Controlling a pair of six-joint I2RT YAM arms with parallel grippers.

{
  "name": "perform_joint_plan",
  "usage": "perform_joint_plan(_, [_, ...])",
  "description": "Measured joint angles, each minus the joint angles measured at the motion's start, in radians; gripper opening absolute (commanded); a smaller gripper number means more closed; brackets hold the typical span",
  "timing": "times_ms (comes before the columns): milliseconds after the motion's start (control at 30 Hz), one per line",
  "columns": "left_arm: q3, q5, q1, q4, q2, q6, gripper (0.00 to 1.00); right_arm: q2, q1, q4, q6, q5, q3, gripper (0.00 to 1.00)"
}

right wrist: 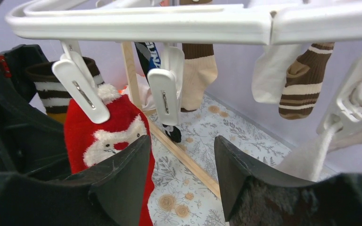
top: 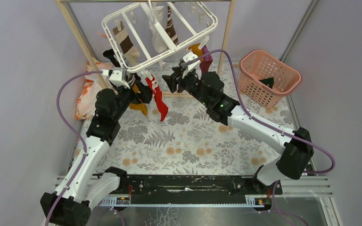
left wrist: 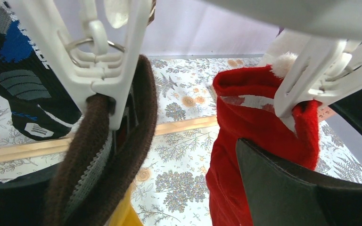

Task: Clip the socks to the hanger
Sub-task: Open the clamp at the hanger.

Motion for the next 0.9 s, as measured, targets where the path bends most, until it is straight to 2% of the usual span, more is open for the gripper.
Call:
perform_joint_plan(367, [0.0,0.0,0.0,0.0,-0.002,0.0,0.99,0.0,0.027,0.025,0.001,-0.001,0.0,0.59])
perform_joint_plan(567, [0.0,0.003,0.0,0.0,-0.005,0.001,0.99,0.012,0.03,0.039,0.01,-0.001,0.017,0.49])
perform_joint_plan(900, [-0.004,0.006,0.0,0.0,-0.005,0.001,0.99,0.057,0.03,0.061,0.02,0.0,0.069,0.45])
